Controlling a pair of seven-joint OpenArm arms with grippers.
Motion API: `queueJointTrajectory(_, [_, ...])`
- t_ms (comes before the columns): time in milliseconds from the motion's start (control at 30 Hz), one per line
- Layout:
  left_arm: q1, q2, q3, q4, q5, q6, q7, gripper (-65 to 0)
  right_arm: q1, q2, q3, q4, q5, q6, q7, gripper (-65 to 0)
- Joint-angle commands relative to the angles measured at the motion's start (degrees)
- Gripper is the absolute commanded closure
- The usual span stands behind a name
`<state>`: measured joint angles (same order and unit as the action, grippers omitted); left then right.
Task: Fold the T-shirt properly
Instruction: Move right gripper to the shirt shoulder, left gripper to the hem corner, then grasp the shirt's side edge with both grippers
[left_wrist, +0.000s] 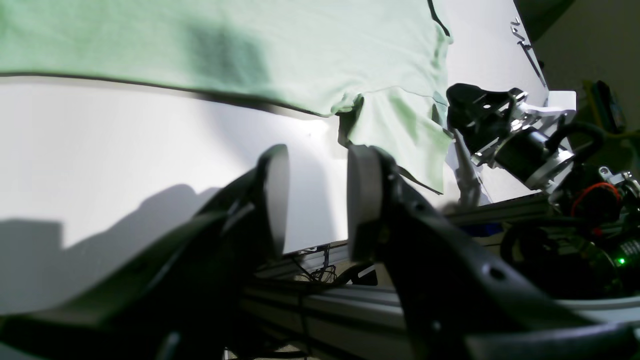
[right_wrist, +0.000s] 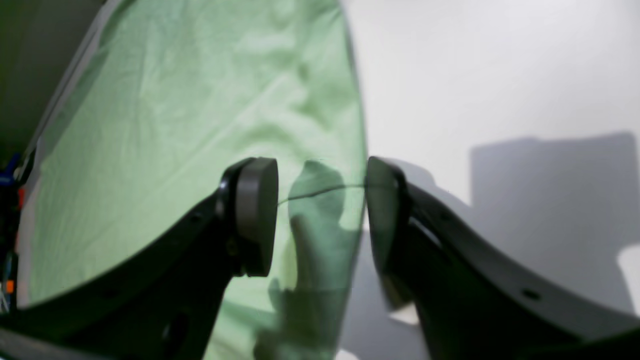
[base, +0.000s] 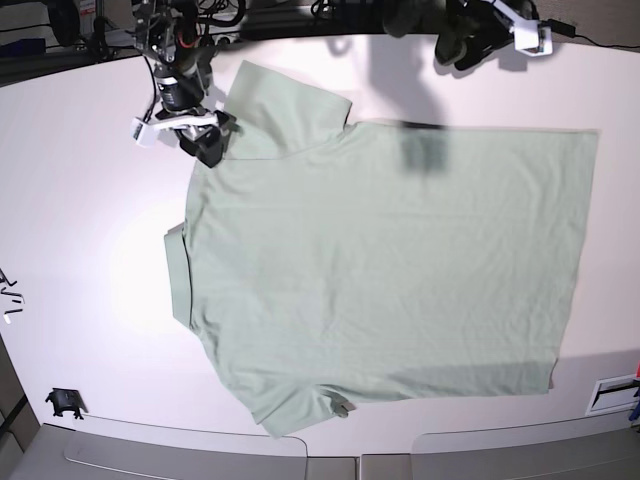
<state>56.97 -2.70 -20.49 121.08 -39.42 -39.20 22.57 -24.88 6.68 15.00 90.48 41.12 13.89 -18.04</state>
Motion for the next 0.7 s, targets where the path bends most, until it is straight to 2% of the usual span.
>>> queueJointTrajectory(0, [0.79, -0.02, -0.15, 0.83, -1.16, -0.8, -1.14, -17.8, 0.11, 0.22, -0.37, 0.87, 0.55, 0.81, 0.9, -27.3])
queueJointTrajectory(133, [0.79, -0.02, -0.15, 0.83, -1.16, -0.8, -1.14, -17.8, 0.13, -1.62, -0.57, 0.87, -0.9, 0.81, 1.55, -27.3])
queueJointTrajectory(233, [0.79, -0.02, -0.15, 0.83, -1.16, -0.8, -1.14, -17.8, 0.11, -2.4, -0.63, 0.87, -2.25, 0.83, 1.66, -23.7])
queueJointTrajectory(333, [0.76, -0.04, -0.15, 0.83, -1.16, -0.8, -1.16, -17.8, 0.13, -2.4, -0.74, 0.87, -2.21, 0.83, 1.73, -14.5])
queueJointTrajectory(433, [0.35, -0.04, -0.15, 0.83, -1.16, -0.8, -1.16, -18.0, 0.13, -2.4, -0.74, 0.87, -2.23, 0.87, 1.75, 0.0])
queueJointTrajectory(500, [-0.35, -0.04, -0.15, 0.83, -1.16, -0.8, -1.18, -20.3, 0.13, -2.38, -0.72, 0.87, -2.67, 1.46, 1.75, 0.0])
queueJointTrajectory(667, [-2.8, -0.04, -0.79, 0.83, -1.14, -0.8, -1.11, -27.8, 0.26, -2.38, -0.74, 0.87, -6.93, 5.42, 1.77, 0.0])
